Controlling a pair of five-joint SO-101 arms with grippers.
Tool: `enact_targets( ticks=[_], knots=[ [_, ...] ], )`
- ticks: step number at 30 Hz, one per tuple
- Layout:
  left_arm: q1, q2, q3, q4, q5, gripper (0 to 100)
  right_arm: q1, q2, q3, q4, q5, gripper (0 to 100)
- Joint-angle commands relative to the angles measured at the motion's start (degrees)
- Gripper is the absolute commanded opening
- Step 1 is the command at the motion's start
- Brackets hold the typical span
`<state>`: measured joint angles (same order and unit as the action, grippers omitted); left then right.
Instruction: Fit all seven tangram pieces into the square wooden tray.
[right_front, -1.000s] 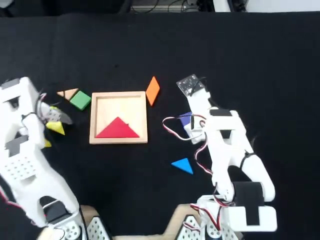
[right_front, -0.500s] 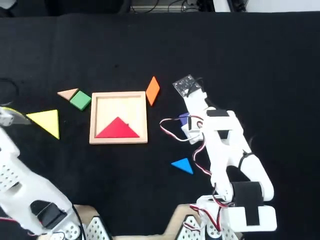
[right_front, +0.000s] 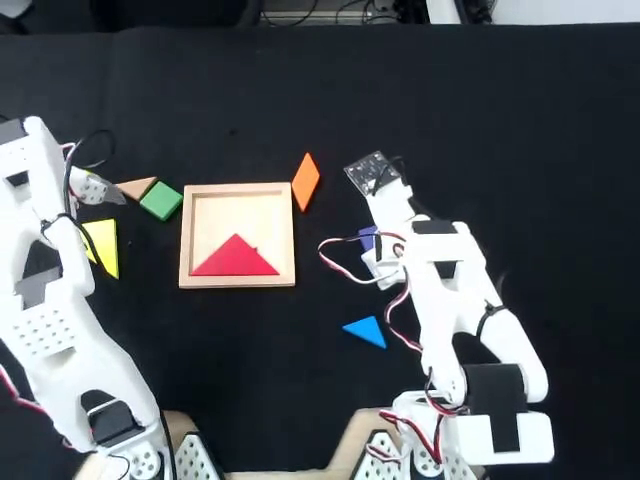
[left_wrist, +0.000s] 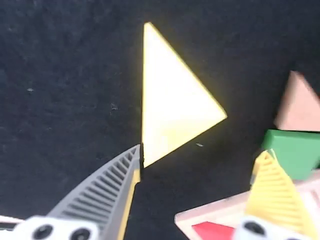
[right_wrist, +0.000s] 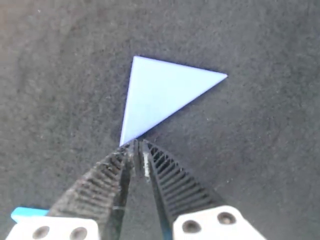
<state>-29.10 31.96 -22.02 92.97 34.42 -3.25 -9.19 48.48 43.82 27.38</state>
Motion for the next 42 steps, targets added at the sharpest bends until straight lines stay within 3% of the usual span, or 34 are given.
enact_targets(
  ticks=[1, 5, 8, 13, 42],
  knots=[
    [-1.54, -1.05, 2.68, -2.55, 0.53, 35, -0.7, -0.13, -0.4, -0.79, 0.44, 1.1],
    [-3.82, -0.44, 4.53, -3.78, -2.81, 35, -0.7, -0.13, -0.22, -0.79, 0.44, 1.1],
    [-4.97, -0.88, 9.71, -10.73, -3.16, 35, -0.7, -0.04, -0.13, -0.79, 0.44, 1.1],
    [-1.98, -0.53, 14.2, -17.14, -6.33, 35, -0.79, -0.04, -0.13, -0.79, 0.44, 1.1],
    [-3.91, -0.44, 13.76, -21.63, -9.32, 34, -0.79, -0.04, -0.04, -0.79, 0.44, 1.1]
  ],
)
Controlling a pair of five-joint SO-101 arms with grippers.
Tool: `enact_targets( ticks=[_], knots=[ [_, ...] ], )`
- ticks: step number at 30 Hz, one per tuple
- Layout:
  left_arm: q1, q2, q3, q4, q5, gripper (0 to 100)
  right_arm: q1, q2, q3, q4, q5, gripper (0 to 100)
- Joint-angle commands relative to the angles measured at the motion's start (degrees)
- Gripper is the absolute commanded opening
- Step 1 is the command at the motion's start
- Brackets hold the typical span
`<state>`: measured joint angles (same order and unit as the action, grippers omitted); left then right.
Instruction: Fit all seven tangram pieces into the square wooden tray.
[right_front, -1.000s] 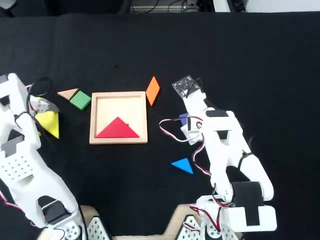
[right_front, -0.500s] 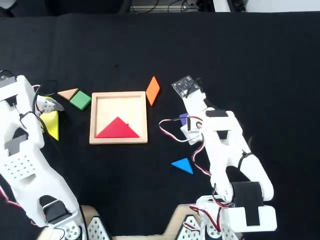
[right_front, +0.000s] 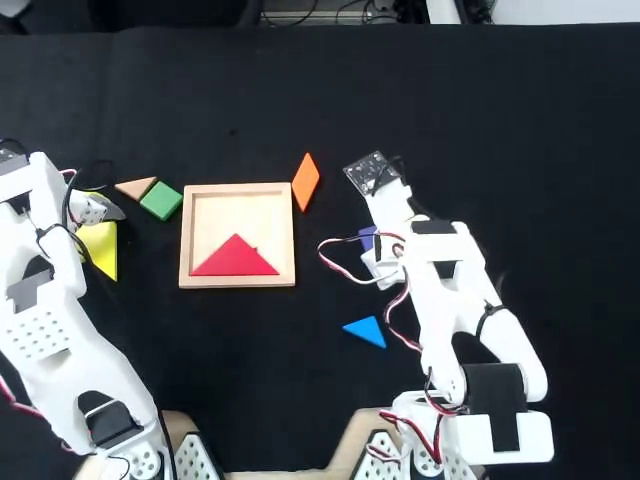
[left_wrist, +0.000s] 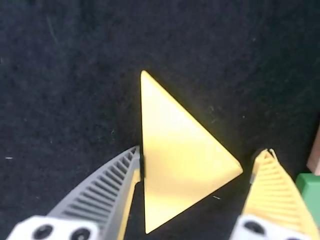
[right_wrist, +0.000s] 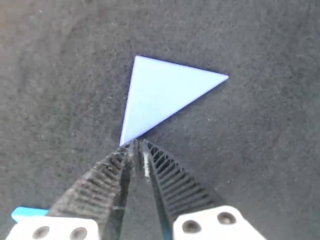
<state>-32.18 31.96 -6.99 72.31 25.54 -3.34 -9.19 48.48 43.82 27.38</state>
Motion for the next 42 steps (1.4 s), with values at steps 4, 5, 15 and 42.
enact_targets(
  ticks=[4, 5, 15, 42],
  knots=[
    [-0.48, -0.44, 0.13, -0.88, -0.7, 34, -0.7, -0.04, -0.04, -0.79, 0.44, 1.1],
    [-0.48, -0.44, 0.13, -0.88, -1.67, 34, -0.7, -0.04, -0.04, -0.79, 0.44, 1.1],
    [-0.75, -0.44, 0.22, -0.79, -4.92, 34, -0.7, -0.04, -0.04, -0.79, 0.44, 1.1],
    [-0.75, -0.44, 0.22, -0.88, -4.57, 24, -0.7, -0.04, -0.04, -0.79, 0.44, 1.1]
  ],
)
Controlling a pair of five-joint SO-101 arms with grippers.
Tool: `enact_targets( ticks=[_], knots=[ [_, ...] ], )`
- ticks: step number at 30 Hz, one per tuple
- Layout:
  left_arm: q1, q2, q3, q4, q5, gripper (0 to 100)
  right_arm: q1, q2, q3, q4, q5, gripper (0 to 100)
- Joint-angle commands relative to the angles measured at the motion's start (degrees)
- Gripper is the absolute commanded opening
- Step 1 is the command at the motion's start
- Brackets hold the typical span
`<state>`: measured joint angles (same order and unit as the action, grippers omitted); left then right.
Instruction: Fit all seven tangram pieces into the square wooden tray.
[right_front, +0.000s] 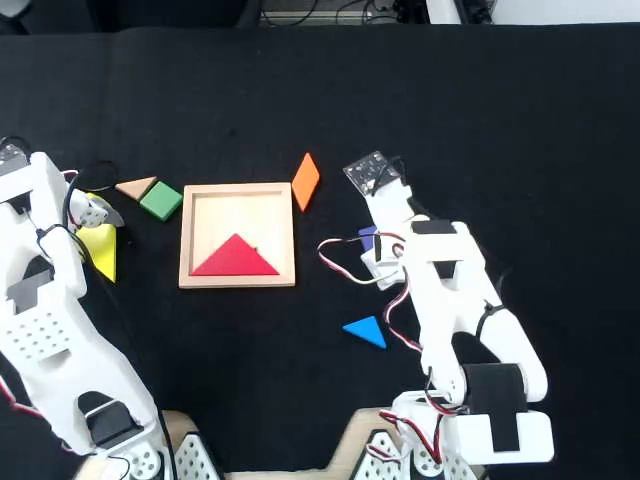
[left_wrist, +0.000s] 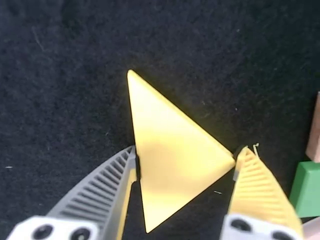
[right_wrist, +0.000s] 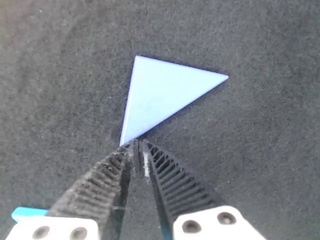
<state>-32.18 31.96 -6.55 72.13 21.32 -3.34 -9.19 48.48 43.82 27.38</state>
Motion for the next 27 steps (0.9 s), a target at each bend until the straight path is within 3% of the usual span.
enact_targets(
  ticks=[1, 7, 21, 27],
  knots=[
    [-0.75, -0.53, -0.31, -0.7, -0.53, 23, -0.7, -0.04, -0.04, -0.79, 0.44, 1.1],
    [-0.31, -0.53, -0.92, -0.7, -3.25, 11, -0.7, -0.04, -0.04, -0.79, 0.44, 1.1],
    [-0.4, -1.14, -1.63, -0.35, -3.34, 10, -0.7, -0.04, 0.4, -0.79, 2.02, 1.1],
    [-0.31, -1.14, -9.71, 8.18, -3.43, 10, -0.62, -0.04, 0.57, -2.11, 1.85, 1.1]
  ],
)
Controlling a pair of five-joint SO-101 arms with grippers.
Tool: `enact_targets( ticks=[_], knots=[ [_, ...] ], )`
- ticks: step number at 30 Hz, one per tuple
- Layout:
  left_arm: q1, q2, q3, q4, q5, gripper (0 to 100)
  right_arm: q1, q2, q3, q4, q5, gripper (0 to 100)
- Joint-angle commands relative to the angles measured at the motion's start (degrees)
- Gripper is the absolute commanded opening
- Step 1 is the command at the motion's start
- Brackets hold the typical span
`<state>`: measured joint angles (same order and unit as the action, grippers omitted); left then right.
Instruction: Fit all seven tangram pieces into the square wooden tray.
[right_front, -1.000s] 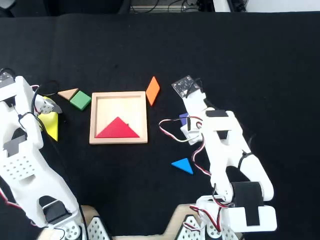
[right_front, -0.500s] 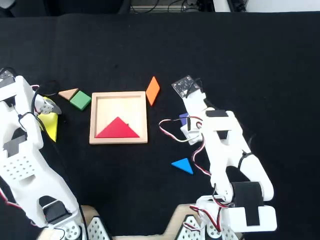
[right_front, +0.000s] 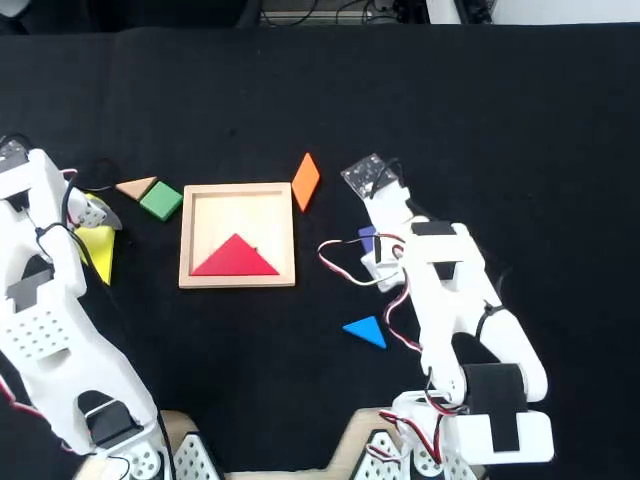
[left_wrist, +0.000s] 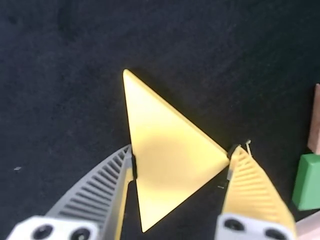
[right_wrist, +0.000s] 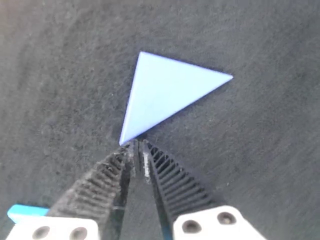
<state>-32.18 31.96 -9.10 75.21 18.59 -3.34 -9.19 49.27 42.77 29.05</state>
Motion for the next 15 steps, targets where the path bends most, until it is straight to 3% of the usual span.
enact_targets(
  ticks=[1, 7, 12, 15],
  knots=[
    [-0.31, -1.14, -8.57, 6.42, -0.7, 10, -0.62, -0.04, -0.22, -1.05, 0.18, 1.1],
    [0.57, -1.14, -16.13, 12.92, -1.05, 10, -0.62, -0.04, -0.22, -1.05, 0.18, 1.1],
    [7.25, -1.14, -28.88, 25.32, -11.16, 10, -0.26, -0.48, -0.22, -1.14, 0.09, 1.1],
    [11.03, -1.58, -32.75, 25.67, -17.93, 9, 1.58, -0.57, -0.22, -2.99, -2.55, 1.1]
  ],
)
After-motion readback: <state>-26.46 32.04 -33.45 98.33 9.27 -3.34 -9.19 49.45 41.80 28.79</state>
